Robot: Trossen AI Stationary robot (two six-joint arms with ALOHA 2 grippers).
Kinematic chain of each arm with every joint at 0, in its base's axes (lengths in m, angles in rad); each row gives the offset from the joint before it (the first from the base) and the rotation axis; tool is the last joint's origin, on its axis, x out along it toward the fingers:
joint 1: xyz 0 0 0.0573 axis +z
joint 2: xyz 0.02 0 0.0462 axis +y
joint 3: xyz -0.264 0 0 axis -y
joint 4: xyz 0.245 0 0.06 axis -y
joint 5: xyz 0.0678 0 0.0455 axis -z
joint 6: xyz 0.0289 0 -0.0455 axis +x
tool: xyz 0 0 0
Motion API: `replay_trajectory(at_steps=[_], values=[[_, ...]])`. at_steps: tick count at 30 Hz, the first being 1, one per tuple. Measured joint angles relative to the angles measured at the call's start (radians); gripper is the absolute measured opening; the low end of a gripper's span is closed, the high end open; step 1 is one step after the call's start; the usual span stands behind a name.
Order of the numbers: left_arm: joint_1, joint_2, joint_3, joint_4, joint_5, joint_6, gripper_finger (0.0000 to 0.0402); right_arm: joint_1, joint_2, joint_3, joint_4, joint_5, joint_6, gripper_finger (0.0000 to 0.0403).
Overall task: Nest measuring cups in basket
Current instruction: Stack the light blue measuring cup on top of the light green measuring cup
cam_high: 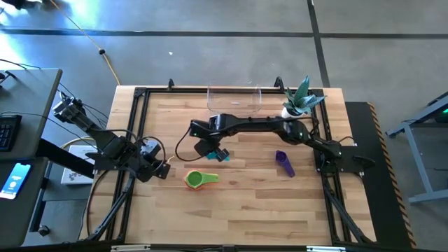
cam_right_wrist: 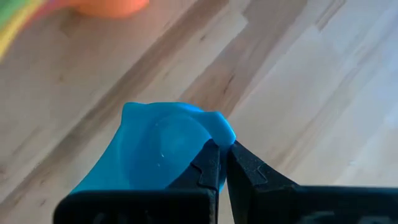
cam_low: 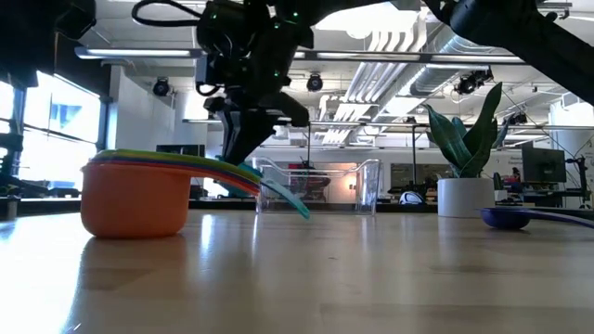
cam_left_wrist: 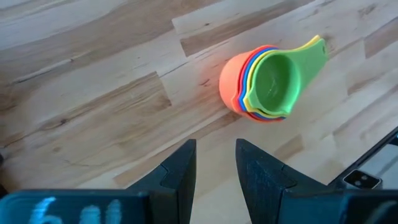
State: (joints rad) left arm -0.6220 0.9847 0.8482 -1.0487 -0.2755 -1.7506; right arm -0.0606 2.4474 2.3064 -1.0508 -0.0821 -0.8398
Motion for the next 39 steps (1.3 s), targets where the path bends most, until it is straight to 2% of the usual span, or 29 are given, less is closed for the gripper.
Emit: replay_trajectory(at_steps=[10,19,34,39], values=[[0.0,0.001,0.0,0.001,0.014,0.036,0.0104,0.002,0.039,0.001,-0.04,0.012,0.065,0.0],[0.0,0.001,0.0,0.0,0.067,0.072,0.0104,0.002,0.069,0.001,-0.036,0.014,0.105,0.0002],[0.0,0.001,0.0,0.0,0.112,0.115,0.0104,0.002,0.07,0.001,-0.036,0.054,0.126,0.006],[0.0,0.001,0.0,-0.001,0.113,0.151,0.0104,0.002,0.067,0.002,-0.036,0.138,0.144,0.0074]])
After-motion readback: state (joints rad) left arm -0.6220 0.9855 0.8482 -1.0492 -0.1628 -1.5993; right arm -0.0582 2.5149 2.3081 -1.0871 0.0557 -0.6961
